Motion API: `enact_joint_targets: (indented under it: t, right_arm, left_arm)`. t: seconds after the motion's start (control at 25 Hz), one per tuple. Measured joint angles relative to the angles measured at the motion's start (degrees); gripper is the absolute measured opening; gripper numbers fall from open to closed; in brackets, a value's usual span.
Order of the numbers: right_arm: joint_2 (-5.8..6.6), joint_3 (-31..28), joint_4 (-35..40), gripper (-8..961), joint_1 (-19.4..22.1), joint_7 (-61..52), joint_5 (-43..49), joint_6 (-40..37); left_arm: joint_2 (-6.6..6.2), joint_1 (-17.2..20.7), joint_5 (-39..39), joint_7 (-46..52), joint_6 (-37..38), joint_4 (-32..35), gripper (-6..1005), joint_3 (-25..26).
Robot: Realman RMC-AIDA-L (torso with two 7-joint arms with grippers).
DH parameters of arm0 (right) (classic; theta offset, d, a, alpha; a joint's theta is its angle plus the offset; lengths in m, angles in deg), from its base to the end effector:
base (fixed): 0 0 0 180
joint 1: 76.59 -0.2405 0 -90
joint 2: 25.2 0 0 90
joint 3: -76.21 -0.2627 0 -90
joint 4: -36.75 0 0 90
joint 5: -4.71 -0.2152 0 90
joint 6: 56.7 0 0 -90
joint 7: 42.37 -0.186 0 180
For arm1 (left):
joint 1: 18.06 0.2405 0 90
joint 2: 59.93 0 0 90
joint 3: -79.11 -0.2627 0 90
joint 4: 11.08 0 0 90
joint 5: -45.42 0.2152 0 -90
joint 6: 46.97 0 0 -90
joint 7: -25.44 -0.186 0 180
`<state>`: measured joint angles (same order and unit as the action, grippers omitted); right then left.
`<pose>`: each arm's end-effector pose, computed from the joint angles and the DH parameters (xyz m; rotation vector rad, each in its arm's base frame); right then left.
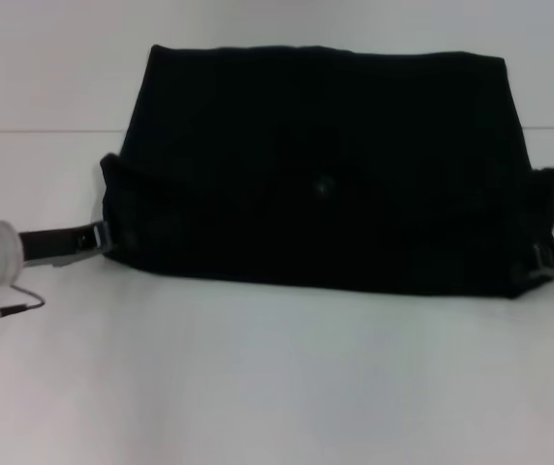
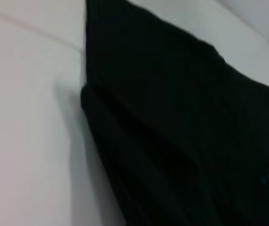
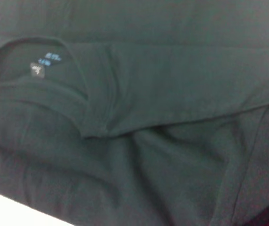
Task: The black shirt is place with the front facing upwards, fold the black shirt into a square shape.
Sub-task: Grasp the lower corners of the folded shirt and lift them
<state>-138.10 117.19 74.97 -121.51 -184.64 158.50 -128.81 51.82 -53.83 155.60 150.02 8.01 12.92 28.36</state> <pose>0.3081 0.4310 0.0000 -2.1559 1.5700 -0.0991 -0.3278 0.4268 -0.0278 -1.9969 -1.6439 -0.5135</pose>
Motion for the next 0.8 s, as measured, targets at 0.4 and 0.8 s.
enact_joint_targets:
  t: [0.4, 0.8]
  right_arm:
    - [1.01, -0.32, 10.54, 58, 8.56, 8.25, 0.12, -22.36]
    - [1.72, -0.98, 9.7, 59, 13.44, 15.04, 0.46, -32.99]
  left_arm:
    - [-3.55, 4.85, 15.81, 8.42, 30.31, 5.93, 4, 5.86]
    - [-3.55, 5.27, 27.67, 6.37, 51.82, 6.8, 8, 7.28]
